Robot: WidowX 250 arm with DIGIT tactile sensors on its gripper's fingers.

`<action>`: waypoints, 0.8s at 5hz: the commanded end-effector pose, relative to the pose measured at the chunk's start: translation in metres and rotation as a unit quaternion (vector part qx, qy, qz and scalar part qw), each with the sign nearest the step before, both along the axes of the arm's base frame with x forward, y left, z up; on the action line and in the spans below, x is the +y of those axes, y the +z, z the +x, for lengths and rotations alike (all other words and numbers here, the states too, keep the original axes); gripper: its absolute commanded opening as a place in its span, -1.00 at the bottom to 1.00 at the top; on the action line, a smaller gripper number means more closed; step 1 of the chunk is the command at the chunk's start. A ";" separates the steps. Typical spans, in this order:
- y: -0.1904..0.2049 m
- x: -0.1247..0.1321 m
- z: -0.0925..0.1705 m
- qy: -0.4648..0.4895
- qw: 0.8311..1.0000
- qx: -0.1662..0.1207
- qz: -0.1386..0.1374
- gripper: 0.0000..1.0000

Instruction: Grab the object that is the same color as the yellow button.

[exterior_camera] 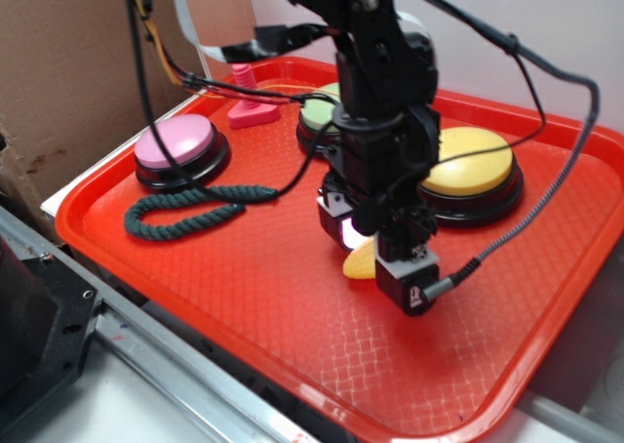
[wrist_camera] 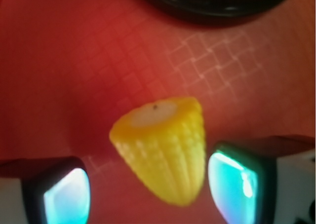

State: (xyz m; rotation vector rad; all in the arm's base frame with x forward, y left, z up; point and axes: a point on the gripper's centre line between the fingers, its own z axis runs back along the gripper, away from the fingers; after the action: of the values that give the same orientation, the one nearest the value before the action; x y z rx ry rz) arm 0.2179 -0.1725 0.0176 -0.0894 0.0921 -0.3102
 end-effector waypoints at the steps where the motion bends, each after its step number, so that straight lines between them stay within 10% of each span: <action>1: 0.005 -0.020 0.007 -0.021 1.000 -0.012 0.003 0.14; 2: 0.007 -0.023 0.005 -0.016 0.999 0.004 0.027 -1.00; 4: 0.057 -0.024 -0.015 -0.008 0.999 -0.018 0.027 -1.00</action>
State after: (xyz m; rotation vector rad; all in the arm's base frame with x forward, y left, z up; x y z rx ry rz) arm 0.2063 -0.1839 0.0600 -0.0007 0.1174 -0.3144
